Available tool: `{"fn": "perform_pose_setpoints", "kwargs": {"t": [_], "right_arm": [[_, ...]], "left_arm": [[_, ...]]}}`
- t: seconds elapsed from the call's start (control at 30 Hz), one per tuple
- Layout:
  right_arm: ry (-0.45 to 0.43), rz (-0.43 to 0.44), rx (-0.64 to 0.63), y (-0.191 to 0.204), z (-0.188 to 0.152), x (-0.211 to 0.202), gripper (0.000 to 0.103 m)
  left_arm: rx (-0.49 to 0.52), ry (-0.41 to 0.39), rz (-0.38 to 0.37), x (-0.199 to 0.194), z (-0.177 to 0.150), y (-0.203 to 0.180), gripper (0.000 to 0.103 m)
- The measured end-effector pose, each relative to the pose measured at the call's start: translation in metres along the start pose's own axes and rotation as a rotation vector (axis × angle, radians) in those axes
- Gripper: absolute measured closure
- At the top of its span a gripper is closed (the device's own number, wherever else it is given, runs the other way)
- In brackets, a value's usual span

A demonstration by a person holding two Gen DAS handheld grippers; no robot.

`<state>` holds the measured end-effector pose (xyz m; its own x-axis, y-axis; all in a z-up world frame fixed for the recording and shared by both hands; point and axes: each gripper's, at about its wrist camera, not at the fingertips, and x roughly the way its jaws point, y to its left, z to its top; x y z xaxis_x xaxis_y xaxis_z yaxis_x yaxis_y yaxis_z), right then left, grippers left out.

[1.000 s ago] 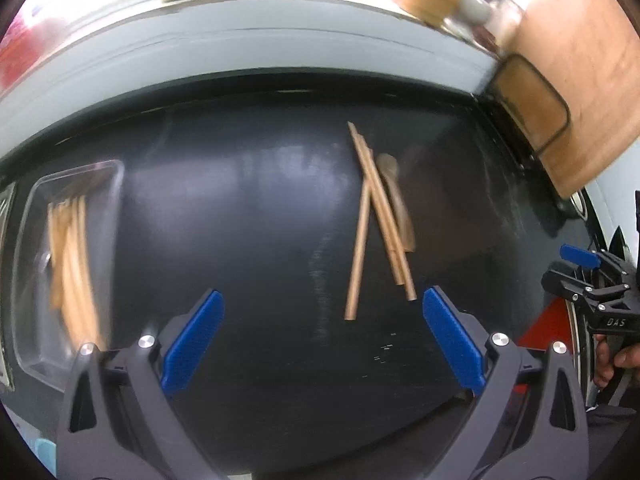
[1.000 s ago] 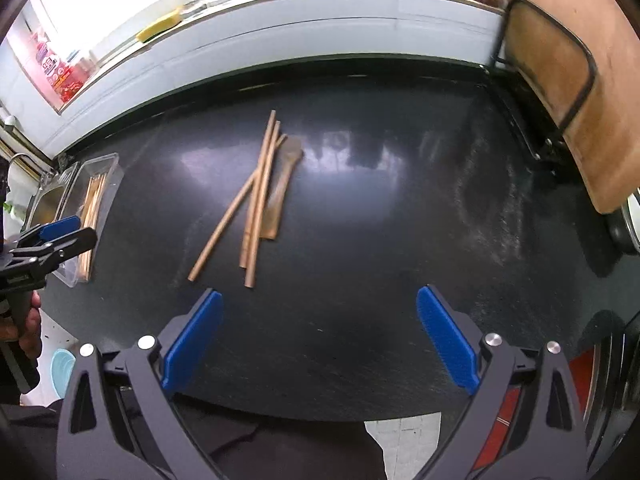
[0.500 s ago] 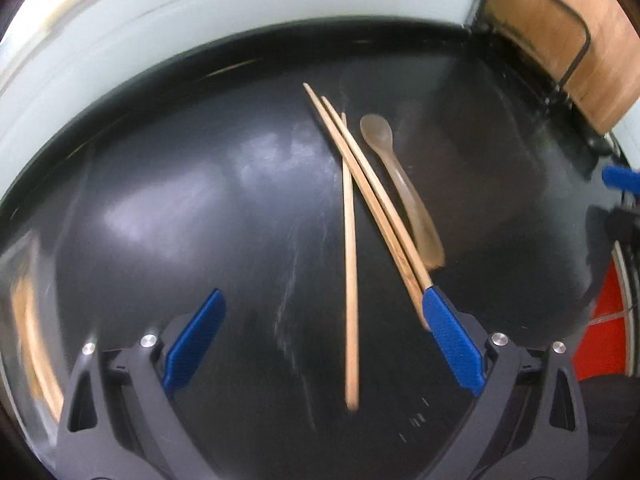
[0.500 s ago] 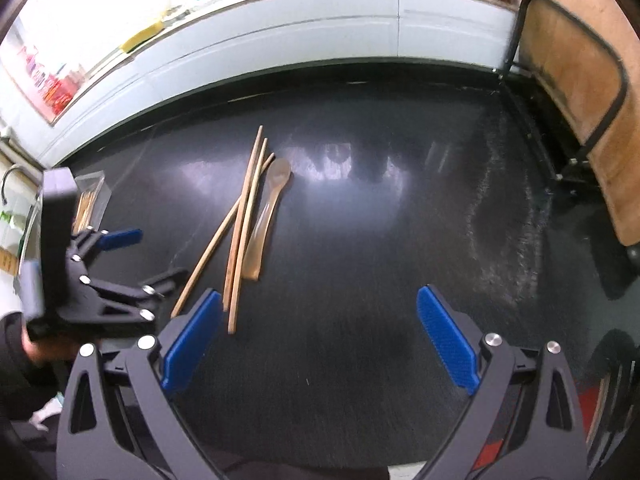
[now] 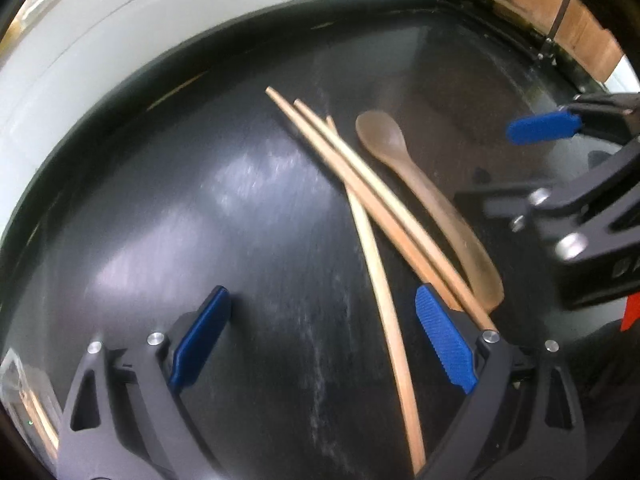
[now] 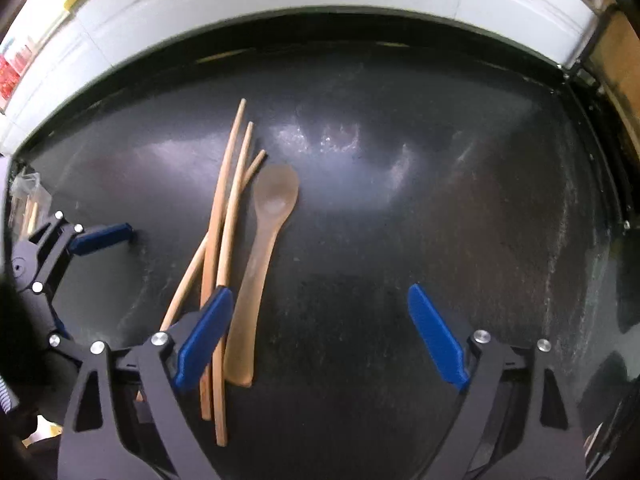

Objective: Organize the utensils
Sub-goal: 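Grasp a translucent spoon with the right tool while the left tool grasps a chopstick, then carry the spoon in the right tool while the left tool carries the chopstick over the tray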

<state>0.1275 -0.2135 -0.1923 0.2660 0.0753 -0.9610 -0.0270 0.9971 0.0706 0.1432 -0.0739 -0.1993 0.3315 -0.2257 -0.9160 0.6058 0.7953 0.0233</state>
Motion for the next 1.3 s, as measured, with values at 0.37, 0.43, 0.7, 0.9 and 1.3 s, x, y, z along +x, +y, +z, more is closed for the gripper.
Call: {"fn": "perform_pose_setpoints", "kwargs": {"t": [0.37,0.43,0.7,0.9,1.3], "right_arm": [[0.051,0.033,-0.048,0.008,0.012,0.020,0.031],[0.048,0.014,-0.072,0.013,0.014,0.021,0.036],[0.038,0.028,-0.083,0.009,0.008,0.014,0.091],[0.023,0.048,-0.023,-0.004,0.004,0.005,0.093],[-0.110,0.108,0.031,-0.024,-0.020,-0.058,0.093]], "left_arm": [[0.039,-0.059,-0.008,-0.002,0.012,-0.002,0.054],[0.030,-0.070,-0.003,-0.002,0.014,-0.001,0.067],[0.041,-0.065,-0.022,0.000,0.021,-0.004,0.097],[-0.099,-0.031,-0.034,-0.012,0.021,0.009,0.098],[-0.219,-0.181,0.028,-0.097,0.019,-0.004,0.098]]}}
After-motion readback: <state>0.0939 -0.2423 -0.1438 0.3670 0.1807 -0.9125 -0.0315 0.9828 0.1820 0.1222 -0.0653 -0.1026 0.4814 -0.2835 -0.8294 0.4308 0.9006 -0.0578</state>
